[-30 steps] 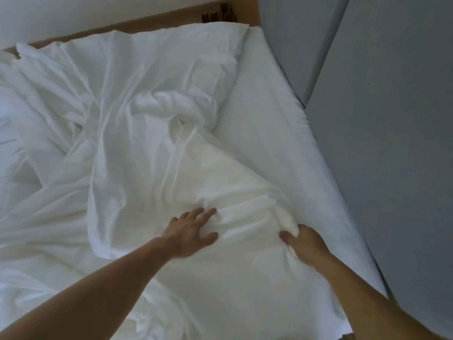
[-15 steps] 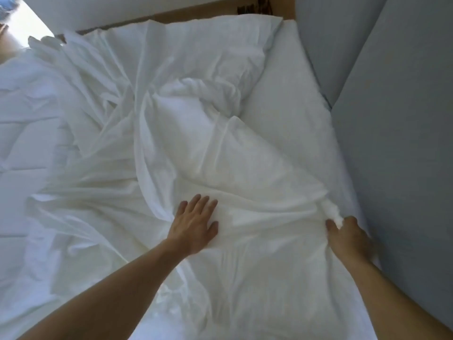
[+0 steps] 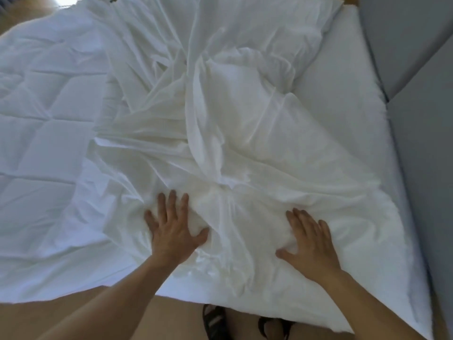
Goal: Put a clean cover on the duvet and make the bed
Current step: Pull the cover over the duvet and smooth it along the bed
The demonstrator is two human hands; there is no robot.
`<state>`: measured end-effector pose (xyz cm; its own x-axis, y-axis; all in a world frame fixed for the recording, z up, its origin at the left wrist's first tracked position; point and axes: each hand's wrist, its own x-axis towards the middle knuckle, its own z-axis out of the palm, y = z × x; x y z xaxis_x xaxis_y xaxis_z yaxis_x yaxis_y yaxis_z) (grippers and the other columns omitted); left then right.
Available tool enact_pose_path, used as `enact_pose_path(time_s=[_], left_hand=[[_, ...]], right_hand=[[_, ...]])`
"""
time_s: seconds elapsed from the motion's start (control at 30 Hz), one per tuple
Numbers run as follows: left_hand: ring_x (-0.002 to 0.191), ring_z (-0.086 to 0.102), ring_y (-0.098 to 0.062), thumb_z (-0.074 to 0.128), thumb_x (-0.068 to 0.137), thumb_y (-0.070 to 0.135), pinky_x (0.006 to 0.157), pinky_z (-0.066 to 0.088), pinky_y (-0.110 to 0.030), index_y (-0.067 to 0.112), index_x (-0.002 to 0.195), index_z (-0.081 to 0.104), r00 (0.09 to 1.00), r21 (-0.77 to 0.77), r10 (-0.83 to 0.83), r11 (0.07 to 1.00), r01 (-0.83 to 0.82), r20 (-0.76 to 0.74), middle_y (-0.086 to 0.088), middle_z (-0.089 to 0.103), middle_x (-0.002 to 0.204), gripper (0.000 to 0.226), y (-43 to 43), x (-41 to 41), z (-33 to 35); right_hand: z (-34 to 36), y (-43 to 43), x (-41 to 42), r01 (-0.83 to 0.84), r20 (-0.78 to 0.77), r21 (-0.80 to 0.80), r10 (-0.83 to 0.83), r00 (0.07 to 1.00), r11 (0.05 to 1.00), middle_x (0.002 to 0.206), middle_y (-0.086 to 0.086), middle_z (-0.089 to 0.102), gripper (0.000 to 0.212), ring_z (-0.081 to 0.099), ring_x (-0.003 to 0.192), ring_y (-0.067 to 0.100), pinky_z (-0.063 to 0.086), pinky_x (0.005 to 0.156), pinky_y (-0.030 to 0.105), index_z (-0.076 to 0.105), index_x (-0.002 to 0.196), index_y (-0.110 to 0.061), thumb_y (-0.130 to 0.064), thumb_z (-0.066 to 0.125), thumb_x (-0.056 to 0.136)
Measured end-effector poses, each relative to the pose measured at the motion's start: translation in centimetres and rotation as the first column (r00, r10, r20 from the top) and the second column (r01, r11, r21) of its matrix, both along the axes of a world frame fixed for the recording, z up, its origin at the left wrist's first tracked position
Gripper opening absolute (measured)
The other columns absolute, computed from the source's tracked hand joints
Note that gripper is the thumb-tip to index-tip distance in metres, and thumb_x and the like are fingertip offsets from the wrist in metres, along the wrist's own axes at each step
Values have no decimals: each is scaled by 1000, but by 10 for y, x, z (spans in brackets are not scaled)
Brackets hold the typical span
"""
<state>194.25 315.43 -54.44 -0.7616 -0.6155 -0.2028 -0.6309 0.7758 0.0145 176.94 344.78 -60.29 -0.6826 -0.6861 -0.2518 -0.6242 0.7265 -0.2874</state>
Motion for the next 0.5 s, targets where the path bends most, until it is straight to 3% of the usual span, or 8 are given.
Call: enact_pose_path(time_s=[0.07, 0.1, 0.13, 0.2, 0.27, 0.3, 0.4, 0.5], left_hand=[[151, -12, -34, 39, 65, 88, 112, 14, -66, 29, 157, -7, 991, 50, -26, 999, 20, 129, -7, -13, 165, 118, -6, 14, -9], [151, -11, -35, 43, 66, 87, 112, 19, -63, 31, 156, -10, 986, 72, -43, 997, 32, 161, -7, -14, 163, 119, -8, 17, -11], [149, 0, -38, 52, 68, 82, 109, 28, -60, 30, 157, -4, 983, 84, -60, 995, 46, 175, -10, -5, 161, 117, -11, 16, -10], [129, 39, -46, 73, 74, 53, 84, 52, -56, 17, 152, 31, 983, 98, -141, 987, 130, 118, -19, 35, 142, 96, -17, 12, -6], [97, 59, -47, 75, 76, 16, 59, 58, -51, 4, 134, 54, 970, 85, -241, 968, 237, 45, -22, 54, 114, 63, -25, 13, 0], [92, 61, -46, 69, 78, 7, 60, 57, -51, 3, 131, 57, 960, 113, -279, 955, 274, 29, -21, 55, 112, 54, -29, 14, 7], [95, 62, -40, 54, 90, 11, 77, 52, -44, 14, 135, 55, 949, 170, -315, 935, 312, -11, -13, 51, 121, 45, -58, 33, 42], [81, 66, -40, 58, 88, 17, 69, 53, -45, 17, 119, 66, 980, 3, -193, 981, 193, -46, -11, 58, 108, 32, -116, 95, 70]], right_hand=[[1, -12, 9, -28, -40, 26, 29, 999, 999, 165, -6, 1, 116, 3, 150, 19, -1, 117, 49, -13, 155, -38, -84, 47, 68], [5, -23, 16, -52, -64, 21, 53, 997, 998, 164, -4, 3, 117, 5, 150, 21, 1, 116, 51, -11, 155, -39, -83, 50, 67], [9, -35, 25, -82, -88, 1, 82, 993, 997, 164, -1, 9, 114, 9, 149, 22, 3, 116, 51, -3, 157, -38, -81, 53, 67], [14, -56, 42, -149, -133, -60, 140, 981, 987, 160, 2, 25, 100, 17, 147, 24, 8, 115, 52, 20, 155, -37, -72, 58, 70], [11, -69, 55, -151, -167, -52, 140, 976, 987, 154, 3, 38, 85, 22, 144, 23, 12, 112, 53, 33, 146, -37, -66, 61, 71], [11, -72, 56, -124, -186, -24, 117, 976, 992, 153, 3, 40, 83, 22, 143, 23, 15, 109, 55, 33, 144, -38, -64, 65, 72], [21, -71, 45, -2, -129, 164, 24, 991, 987, 163, 1, 16, 93, 6, 149, 23, 16, 109, 61, 12, 153, -41, -65, 64, 79], [35, -60, 36, 103, -22, 359, -101, 995, 928, 164, -1, -3, 110, -1, 152, 24, 17, 112, 63, -13, 155, -37, -70, 60, 80]])
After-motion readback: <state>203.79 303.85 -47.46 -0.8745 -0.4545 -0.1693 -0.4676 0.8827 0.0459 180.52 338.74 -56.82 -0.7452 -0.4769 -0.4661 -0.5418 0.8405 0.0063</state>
